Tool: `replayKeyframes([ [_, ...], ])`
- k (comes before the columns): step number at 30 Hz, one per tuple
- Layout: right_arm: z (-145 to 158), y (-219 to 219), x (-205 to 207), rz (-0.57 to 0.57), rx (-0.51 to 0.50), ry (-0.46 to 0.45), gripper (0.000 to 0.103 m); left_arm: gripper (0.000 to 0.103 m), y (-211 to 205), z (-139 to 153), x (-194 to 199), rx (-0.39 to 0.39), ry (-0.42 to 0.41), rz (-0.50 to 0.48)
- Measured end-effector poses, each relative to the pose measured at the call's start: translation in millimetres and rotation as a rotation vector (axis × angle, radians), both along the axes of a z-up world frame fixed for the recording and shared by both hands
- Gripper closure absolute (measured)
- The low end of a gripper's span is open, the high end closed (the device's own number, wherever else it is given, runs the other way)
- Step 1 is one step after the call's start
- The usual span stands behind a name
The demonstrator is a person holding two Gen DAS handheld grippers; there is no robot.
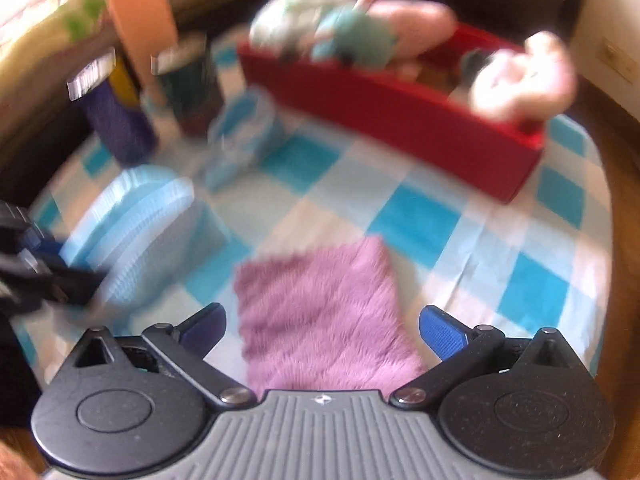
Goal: Organize soft objects
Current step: 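Lift the blue mask and pink towel off the table with both grippers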
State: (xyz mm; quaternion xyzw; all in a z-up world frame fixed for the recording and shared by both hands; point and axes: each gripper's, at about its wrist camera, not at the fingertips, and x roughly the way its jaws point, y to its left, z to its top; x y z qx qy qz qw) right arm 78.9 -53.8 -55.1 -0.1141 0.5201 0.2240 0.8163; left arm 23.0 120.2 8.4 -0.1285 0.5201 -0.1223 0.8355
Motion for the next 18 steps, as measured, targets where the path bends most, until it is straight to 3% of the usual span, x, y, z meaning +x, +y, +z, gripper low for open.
replayKeyframes([
  [1,-8.7,2.6,0.9,-0.006,-0.032,0.004,0.022,0.079,1.1,0.5,-0.8,-0.002,-0.001,-0.001],
  [3,-15.4,-1.5,2.9,-0.039,-0.002,0.009,0.020,0.078,3.2,1.2,-1.2,-0.003,-0.002,0.001],
  [4,-13.2,-1.7,3.6,-0.047,-0.002,0.003,0.029,0.078,4.8,1.6,-0.9,-0.003,-0.003,0.006],
  [5,-9.9,-2.3,4.0,-0.045,0.009,-0.006,0.047,0.078,6.5,2.1,-0.6,-0.006,-0.003,0.012],
  [10,-1.6,-12.6,13.2,-0.103,0.101,0.019,0.090,0.078,10.8,3.5,-0.1,-0.024,-0.005,0.030],
  [18,21.5,-24.2,13.7,-0.154,0.236,0.016,0.102,0.076,8.3,6.9,1.3,-0.036,-0.020,0.035],
])
